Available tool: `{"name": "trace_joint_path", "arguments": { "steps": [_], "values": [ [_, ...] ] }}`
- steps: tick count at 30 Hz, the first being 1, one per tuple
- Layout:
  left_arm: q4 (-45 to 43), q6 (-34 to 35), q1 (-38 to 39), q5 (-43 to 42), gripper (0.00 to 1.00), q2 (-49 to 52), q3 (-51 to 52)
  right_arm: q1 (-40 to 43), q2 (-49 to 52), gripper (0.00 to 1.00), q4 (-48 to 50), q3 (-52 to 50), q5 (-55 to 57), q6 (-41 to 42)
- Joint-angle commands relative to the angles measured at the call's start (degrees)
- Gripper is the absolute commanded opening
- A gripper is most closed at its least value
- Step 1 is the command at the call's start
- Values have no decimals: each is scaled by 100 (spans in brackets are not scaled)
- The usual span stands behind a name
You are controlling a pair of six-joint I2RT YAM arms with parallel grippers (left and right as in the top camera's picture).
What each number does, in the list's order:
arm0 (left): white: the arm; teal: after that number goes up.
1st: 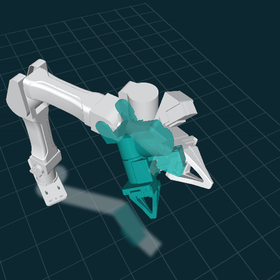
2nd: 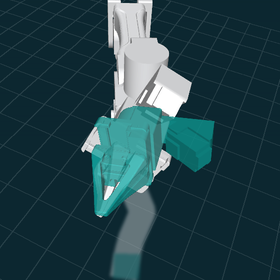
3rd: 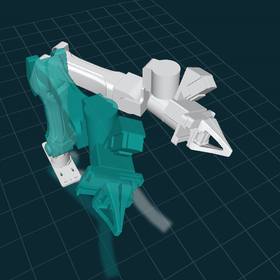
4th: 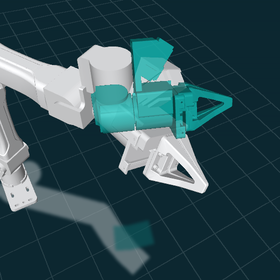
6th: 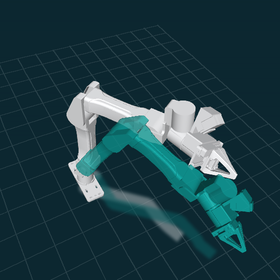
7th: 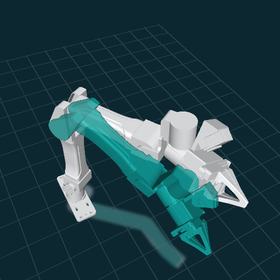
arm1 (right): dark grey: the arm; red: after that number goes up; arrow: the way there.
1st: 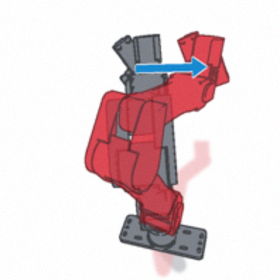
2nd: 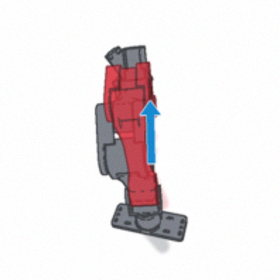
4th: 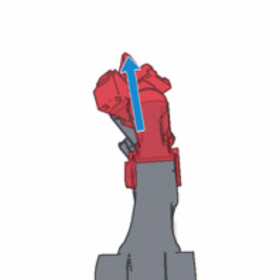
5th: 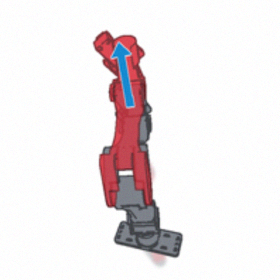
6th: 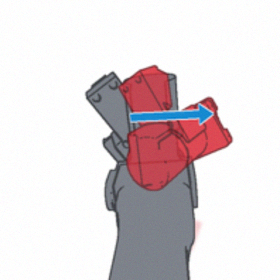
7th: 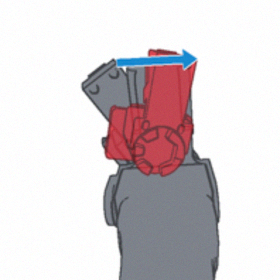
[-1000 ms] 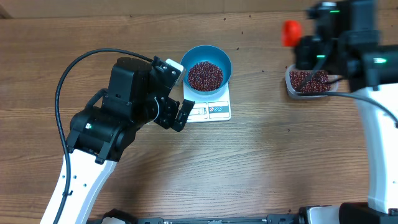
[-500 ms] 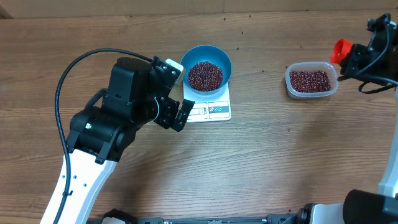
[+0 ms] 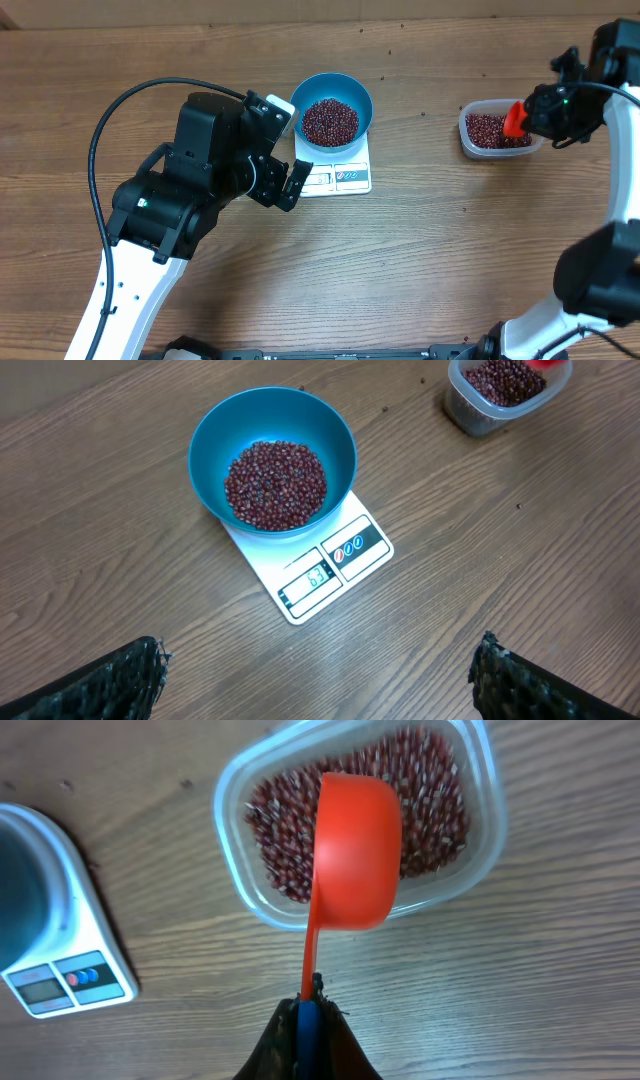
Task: Scoop item into bowl and weigh 150g on scale
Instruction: 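Dip the scoop into the bean tub with the right gripper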
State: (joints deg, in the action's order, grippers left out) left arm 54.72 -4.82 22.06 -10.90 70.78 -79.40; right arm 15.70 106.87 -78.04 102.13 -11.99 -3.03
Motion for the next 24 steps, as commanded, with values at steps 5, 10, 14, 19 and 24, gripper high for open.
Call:
{"name": "trace_joint_path", "arguments": {
  "steps": [5, 10, 14, 19, 24],
  "values": [
    [-4, 33, -31, 37, 99, 20, -103, 7, 564, 4, 68, -24, 11, -46],
    [-4, 33, -31, 37, 99, 20, -103, -9, 925, 4, 125, -31, -133, -44],
    [-4, 33, -31, 37, 99, 20, -103, -101, 1141, 4, 151, -57, -212, -46],
    [-4, 33, -31, 37, 100, 20, -103, -251, 1276, 4, 232, -61, -592, -46],
    [-2, 33, -31, 37, 99, 20, -103, -278, 1276, 4, 291, -61, -962, -50]
  ]
}}
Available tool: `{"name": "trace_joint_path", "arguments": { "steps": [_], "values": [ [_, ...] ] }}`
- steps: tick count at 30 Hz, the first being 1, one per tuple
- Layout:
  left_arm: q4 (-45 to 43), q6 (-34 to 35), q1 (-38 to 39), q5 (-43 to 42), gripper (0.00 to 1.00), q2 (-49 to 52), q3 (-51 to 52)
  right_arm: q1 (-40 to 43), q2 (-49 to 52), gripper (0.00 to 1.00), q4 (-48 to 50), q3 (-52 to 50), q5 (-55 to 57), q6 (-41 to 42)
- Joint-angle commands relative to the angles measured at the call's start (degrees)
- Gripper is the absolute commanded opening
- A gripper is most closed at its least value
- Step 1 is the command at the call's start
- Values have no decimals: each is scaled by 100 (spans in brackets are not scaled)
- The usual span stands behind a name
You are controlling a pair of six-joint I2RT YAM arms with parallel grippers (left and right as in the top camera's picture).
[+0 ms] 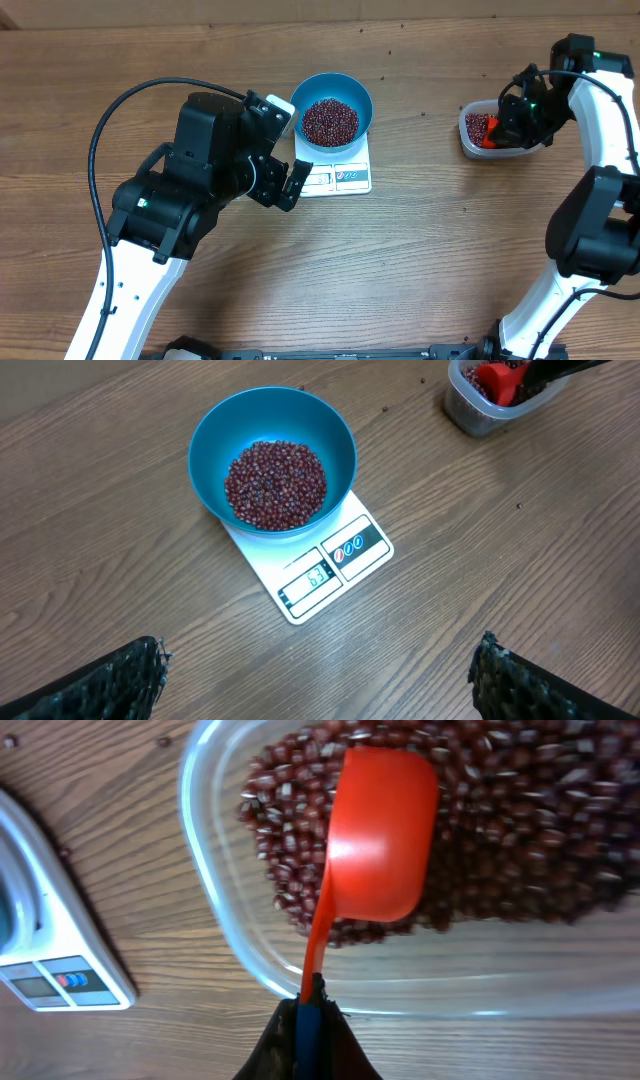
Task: Scoop item into bowl and weigh 150g on scale
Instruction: 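Dip the scoop into the bean tub with the right gripper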
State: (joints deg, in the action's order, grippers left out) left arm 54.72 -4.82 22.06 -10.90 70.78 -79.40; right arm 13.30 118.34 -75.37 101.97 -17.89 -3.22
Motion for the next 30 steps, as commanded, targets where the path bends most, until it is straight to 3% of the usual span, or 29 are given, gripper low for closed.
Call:
{"name": "trace_joint_path", "arguments": {
  "steps": [1, 15, 30],
  "values": [
    [-4, 33, -31, 37, 100, 20, -103, -20, 129, 4, 28, -46, -426, -33],
    [-4, 33, -31, 37, 99, 20, -103, 933, 127, 4, -72, -46, -1792, -643],
    [-2, 33, -31, 37, 99, 20, -103, 1862, 127, 4, -911, -46, -3497, -1993]
  ]
}}
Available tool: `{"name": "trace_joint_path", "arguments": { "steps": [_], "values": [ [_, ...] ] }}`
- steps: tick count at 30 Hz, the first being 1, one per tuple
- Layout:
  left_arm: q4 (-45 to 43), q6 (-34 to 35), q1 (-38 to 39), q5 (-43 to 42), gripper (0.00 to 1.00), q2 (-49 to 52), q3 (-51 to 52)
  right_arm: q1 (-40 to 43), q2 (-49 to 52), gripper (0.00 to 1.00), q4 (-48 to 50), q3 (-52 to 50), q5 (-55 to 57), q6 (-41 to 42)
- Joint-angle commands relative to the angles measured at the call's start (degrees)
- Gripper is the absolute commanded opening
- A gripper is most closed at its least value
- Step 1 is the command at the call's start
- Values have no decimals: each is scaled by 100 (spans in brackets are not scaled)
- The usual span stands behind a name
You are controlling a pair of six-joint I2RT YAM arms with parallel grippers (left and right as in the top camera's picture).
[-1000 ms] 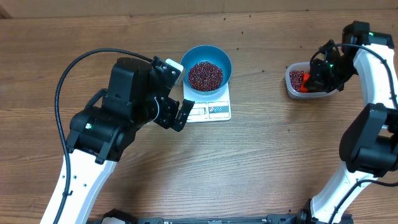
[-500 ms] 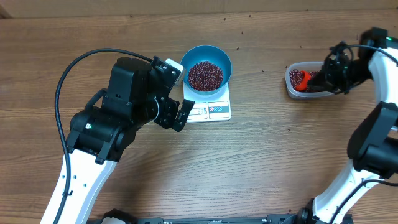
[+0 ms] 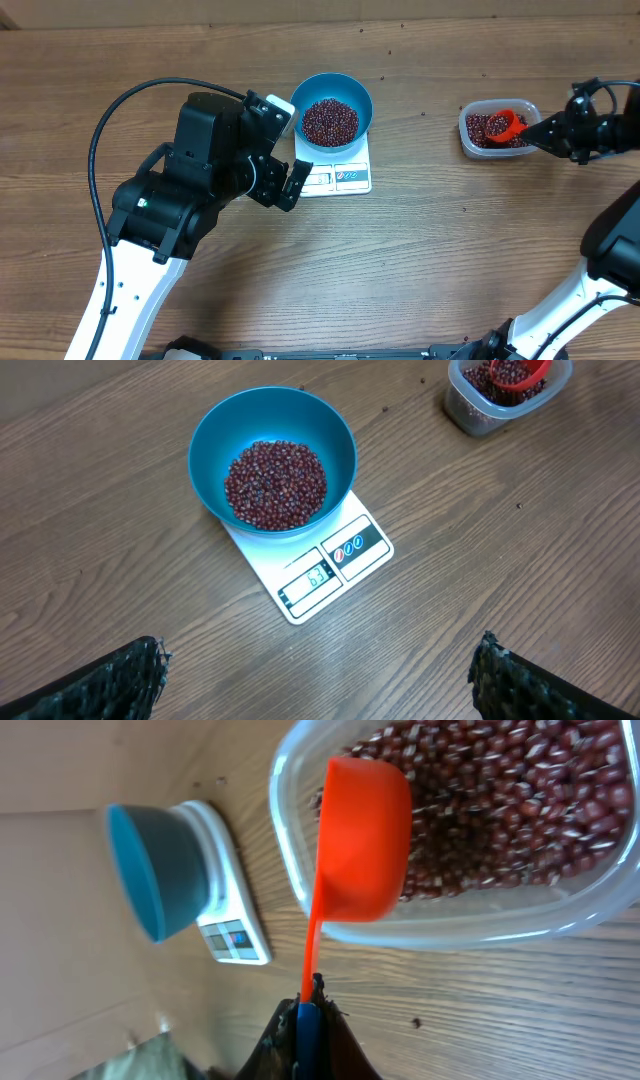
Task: Scoop item into bowl and weigh 150g on scale
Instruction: 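Dip the scoop into the bean tub with the right gripper, then lift the filled scoop and move it over the blue bowl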
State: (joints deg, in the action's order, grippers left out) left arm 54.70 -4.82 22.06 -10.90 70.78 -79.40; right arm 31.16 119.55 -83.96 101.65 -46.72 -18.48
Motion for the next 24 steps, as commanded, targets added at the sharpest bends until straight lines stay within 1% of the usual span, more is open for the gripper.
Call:
{"name": "trace_joint_path", "arguments": {
  "steps": [1, 5, 11, 19, 24],
  "values": [
    [-2, 33, -31, 37, 100, 20, -103, 87, 7, 4, -107, -13, -708, -562],
    [0, 33, -31, 39, 100, 20, -103, 90, 7, 4, -205, -13, -820, -647],
    [0, 33, -31, 37, 99, 20, -103, -118, 7, 4, -487, -2, -1453, -1113],
    [-2, 33, -31, 37, 100, 20, -103, -763, 4, 4, -577, 52, -1735, -1163],
    [-2, 33, -31, 39, 100, 20, -103, -1266, 4, 4, -601, 317, -1926, -1128]
  ]
}}
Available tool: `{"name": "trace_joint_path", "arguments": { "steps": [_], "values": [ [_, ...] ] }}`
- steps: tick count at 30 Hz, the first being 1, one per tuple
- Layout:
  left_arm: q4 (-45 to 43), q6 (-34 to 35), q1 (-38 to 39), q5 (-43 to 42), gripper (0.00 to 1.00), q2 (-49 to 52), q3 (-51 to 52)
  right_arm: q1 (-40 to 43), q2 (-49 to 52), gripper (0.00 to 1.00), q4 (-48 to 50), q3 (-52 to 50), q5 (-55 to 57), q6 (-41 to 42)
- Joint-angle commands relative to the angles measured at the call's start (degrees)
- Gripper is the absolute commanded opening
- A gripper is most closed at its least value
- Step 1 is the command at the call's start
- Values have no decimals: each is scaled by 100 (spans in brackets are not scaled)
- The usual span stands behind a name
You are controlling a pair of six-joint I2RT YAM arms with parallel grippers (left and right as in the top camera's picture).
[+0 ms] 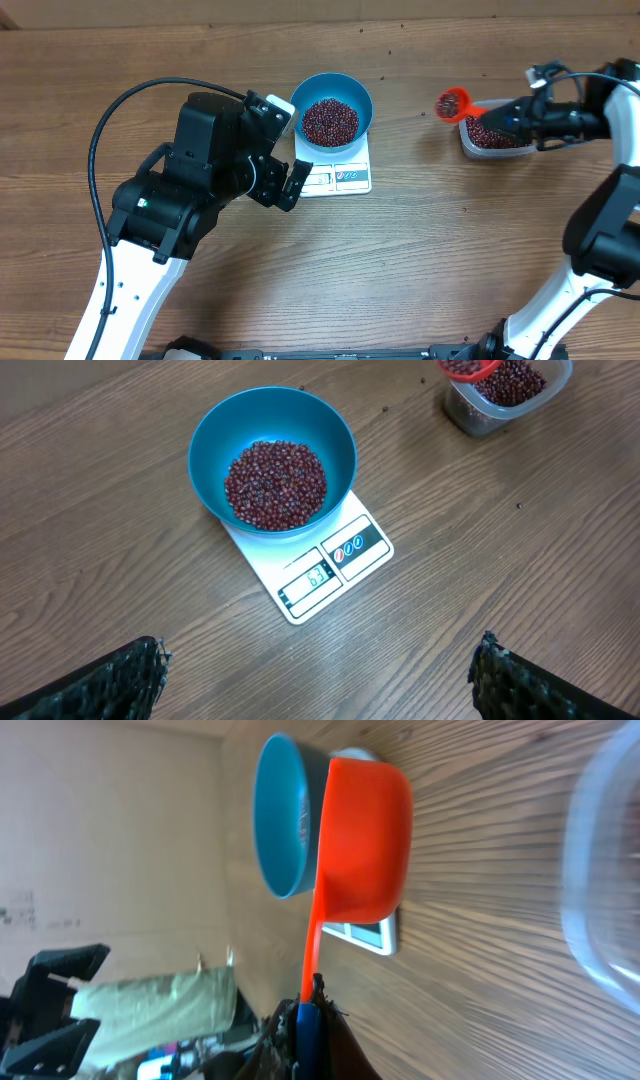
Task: Scoop item into bowl and weigh 150g on scale
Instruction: 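Lift the filled scoop and move it over the blue bowl, then tip the scoop to pour beans into the blue bowl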
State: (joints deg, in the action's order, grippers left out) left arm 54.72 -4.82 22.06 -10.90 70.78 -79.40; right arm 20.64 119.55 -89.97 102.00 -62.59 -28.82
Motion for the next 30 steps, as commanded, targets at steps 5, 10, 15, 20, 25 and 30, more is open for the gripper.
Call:
{"name": "trace_joint_path", "arguments": {
  "steps": [5, 10, 15, 20, 25, 30],
  "values": [
    [-2, 33, -31, 37, 100, 20, -103, -796, 4, 4, 9, 726, -352, 205],
    [-2, 33, -31, 37, 100, 20, -103, -1438, 4, 4, 225, 1305, -192, 769],
    [-4, 33, -31, 37, 99, 20, -103, -2140, 4, 4, 728, 1895, 1099, 1945],
    [-4, 33, -31, 37, 100, 20, -103, -2872, 4, 4, 988, 2334, 2669, 2688],
    [-2, 33, -31, 37, 99, 20, -103, -3637, 4, 4, 1049, 2594, 4524, 3106],
    [-2, 33, -31, 37, 100, 20, -103, -4402, 4, 4, 1043, 2638, 6218, 3228]
  ]
}}
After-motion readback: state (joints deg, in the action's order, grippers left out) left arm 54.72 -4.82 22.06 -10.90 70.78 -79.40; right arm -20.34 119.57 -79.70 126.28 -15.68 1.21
